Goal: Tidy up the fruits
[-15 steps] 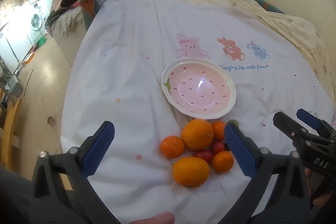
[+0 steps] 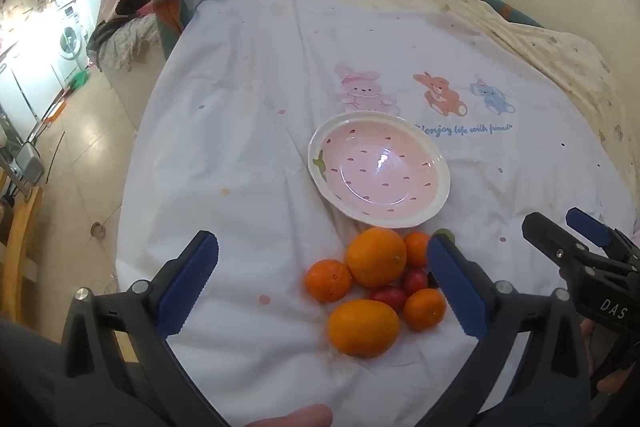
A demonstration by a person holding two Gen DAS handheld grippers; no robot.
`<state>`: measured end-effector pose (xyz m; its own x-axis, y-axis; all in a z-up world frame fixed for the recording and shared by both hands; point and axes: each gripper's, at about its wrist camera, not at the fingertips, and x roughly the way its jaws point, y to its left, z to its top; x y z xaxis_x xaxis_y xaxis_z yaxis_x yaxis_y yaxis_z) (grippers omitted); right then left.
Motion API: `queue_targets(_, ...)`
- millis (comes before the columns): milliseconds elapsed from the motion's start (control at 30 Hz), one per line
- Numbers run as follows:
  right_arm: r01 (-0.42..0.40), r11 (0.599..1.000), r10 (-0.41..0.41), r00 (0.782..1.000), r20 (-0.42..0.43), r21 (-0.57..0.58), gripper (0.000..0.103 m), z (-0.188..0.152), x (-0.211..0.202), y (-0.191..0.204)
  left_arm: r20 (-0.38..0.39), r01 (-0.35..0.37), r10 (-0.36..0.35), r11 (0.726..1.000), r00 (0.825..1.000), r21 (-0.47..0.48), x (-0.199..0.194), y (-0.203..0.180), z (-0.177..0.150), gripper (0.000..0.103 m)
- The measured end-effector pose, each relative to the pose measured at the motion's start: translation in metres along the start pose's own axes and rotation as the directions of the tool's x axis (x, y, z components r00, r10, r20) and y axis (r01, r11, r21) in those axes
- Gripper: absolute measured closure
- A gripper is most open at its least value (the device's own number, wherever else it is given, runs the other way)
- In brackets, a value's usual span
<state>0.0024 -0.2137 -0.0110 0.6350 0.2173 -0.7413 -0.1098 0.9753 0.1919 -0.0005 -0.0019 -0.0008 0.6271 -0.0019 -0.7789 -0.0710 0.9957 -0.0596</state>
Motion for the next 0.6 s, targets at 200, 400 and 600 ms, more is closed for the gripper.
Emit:
queue_targets(200, 0.005, 1.0, -0.005, 1.0, -0.001, -0.001, 0.002, 0.0006, -0.0001, 0.0013, 0.0, 0.002, -0.002, 1.0, 1.0, -0.006, -0.0015, 0.0015, -0.0001, 0.0)
queue_targets(400, 0.005, 1.0, -0.005, 1.0, 0.0, -0.001, 0.002, 0.0002, 0.0002, 0.0012, 0.0, 0.001, -0.001, 1.0, 1.0, -0.006, -0.0016, 0.0012, -0.0001, 0.0)
queue_targets(600, 0.005, 1.0, -0.005, 1.0, 0.0, 0.0, 0.002, 0.0004, 0.0002, 0.0007, 0.0, 0.001, -0.001, 1.0, 1.0, -0.007, -0.0013, 0.0012, 0.0002, 0.0)
